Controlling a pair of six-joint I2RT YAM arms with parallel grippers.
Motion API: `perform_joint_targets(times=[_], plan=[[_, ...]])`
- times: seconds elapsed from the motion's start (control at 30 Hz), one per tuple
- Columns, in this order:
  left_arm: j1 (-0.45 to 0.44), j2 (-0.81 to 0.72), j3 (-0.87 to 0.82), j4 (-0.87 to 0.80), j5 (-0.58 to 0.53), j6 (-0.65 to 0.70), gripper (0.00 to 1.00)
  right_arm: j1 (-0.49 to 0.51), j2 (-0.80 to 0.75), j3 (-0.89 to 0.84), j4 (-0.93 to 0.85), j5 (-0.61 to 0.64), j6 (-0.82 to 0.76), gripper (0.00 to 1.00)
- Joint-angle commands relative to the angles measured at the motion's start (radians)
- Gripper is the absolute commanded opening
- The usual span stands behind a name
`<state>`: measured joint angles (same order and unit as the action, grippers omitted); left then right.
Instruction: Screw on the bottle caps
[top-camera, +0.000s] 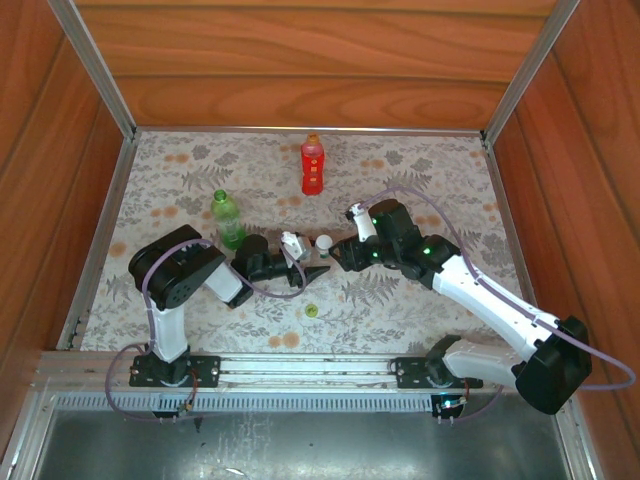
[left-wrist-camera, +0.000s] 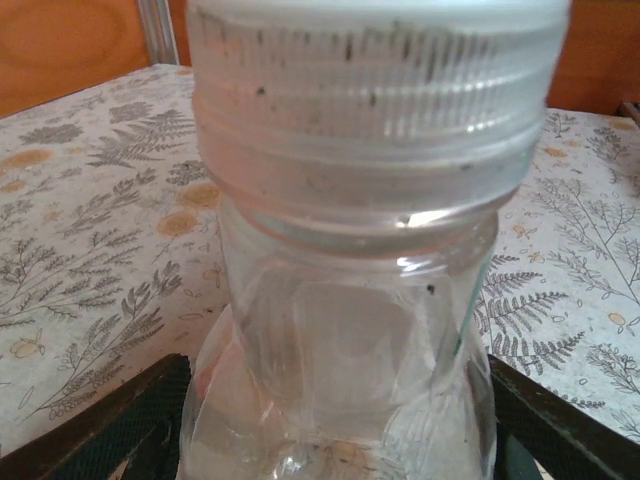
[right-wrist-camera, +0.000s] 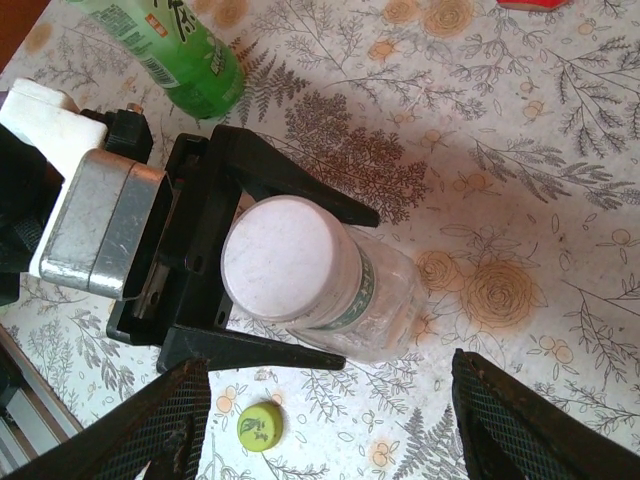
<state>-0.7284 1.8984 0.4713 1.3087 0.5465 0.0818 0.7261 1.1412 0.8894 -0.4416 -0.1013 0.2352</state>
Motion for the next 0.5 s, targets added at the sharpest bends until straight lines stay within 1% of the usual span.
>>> perform_joint_targets(times=[0.0,0.33,0.47], plan=[[-0.005,0.016,0.012,0.009,0.027,0.008,0.73,0.006,-0.018,-0.013,-0.003,0.022,-0.01,0.68],[-0.005,0.027,0.024,0.008,0.03,0.006,0.73,0.006,-0.013,-0.006,-0.009,0.029,-0.011,0.68],[-0.005,0.03,0.029,0.009,0.035,0.002,0.7,0.006,-0.018,-0.01,-0.012,0.031,-0.01,0.68]])
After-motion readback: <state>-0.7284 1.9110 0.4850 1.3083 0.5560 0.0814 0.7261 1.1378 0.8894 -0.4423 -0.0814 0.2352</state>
